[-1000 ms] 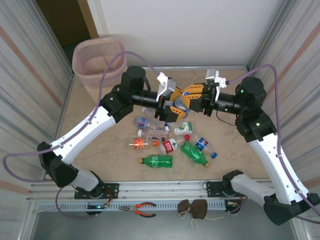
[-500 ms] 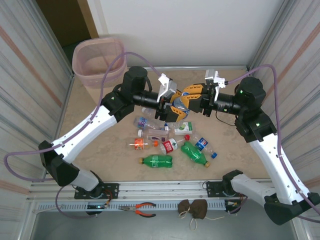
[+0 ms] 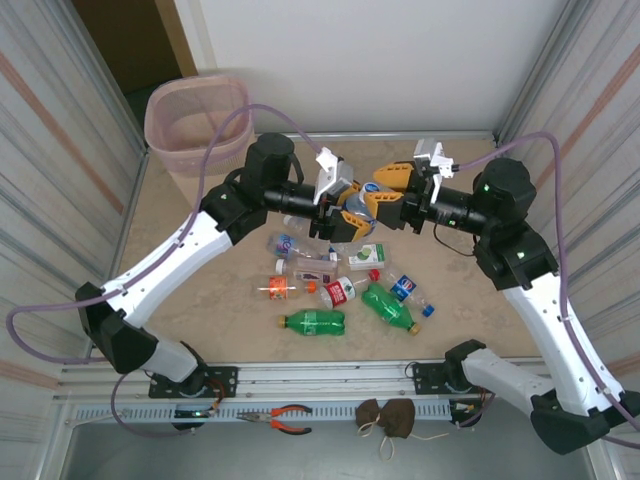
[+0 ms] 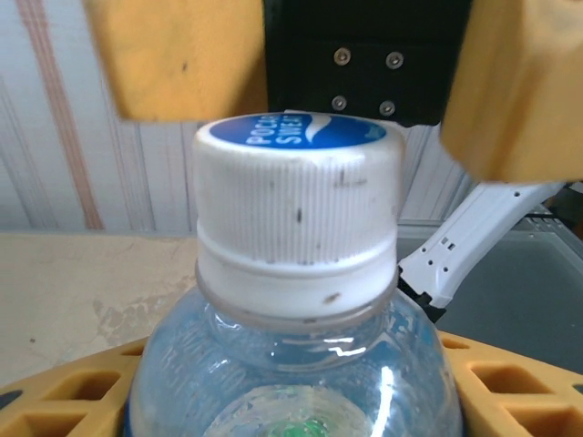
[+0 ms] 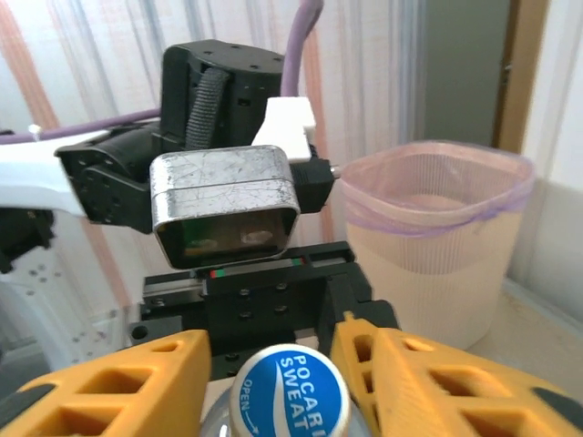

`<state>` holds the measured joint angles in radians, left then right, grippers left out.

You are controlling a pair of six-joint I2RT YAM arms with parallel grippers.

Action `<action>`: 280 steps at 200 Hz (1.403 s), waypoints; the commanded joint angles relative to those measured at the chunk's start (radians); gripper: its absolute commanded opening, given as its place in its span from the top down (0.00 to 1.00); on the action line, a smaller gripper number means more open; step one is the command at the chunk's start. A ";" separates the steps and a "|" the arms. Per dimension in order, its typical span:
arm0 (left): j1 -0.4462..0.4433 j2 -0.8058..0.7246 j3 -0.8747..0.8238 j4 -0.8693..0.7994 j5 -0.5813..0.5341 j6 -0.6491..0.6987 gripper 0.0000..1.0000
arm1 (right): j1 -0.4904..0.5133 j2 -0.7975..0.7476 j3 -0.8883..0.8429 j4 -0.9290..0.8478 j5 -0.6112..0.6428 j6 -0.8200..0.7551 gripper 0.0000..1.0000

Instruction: Put the plastic bottles in the bin

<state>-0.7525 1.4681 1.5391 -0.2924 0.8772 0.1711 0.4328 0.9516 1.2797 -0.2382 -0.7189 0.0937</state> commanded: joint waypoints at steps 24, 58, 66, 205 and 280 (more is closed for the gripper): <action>0.076 -0.073 0.041 -0.058 -0.161 0.016 0.40 | 0.004 -0.079 0.029 -0.052 0.179 -0.045 0.44; 0.179 -0.084 0.104 -0.139 -0.282 0.013 0.40 | 0.001 -0.099 0.023 -0.074 0.235 -0.053 0.44; 0.212 -0.084 0.123 -0.158 -0.307 0.011 0.40 | 0.000 -0.100 0.023 -0.078 0.238 -0.052 0.44; 0.716 0.262 0.675 -0.410 -0.531 -0.103 0.42 | -0.002 -0.051 0.043 -0.078 0.226 -0.040 0.44; 0.812 0.487 0.769 -0.514 -0.584 -0.148 0.43 | -0.001 -0.065 0.020 -0.080 0.236 -0.037 0.44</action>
<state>0.0525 1.9247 2.2669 -0.7418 0.3222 0.0422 0.4320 0.9024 1.2858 -0.3229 -0.4931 0.0662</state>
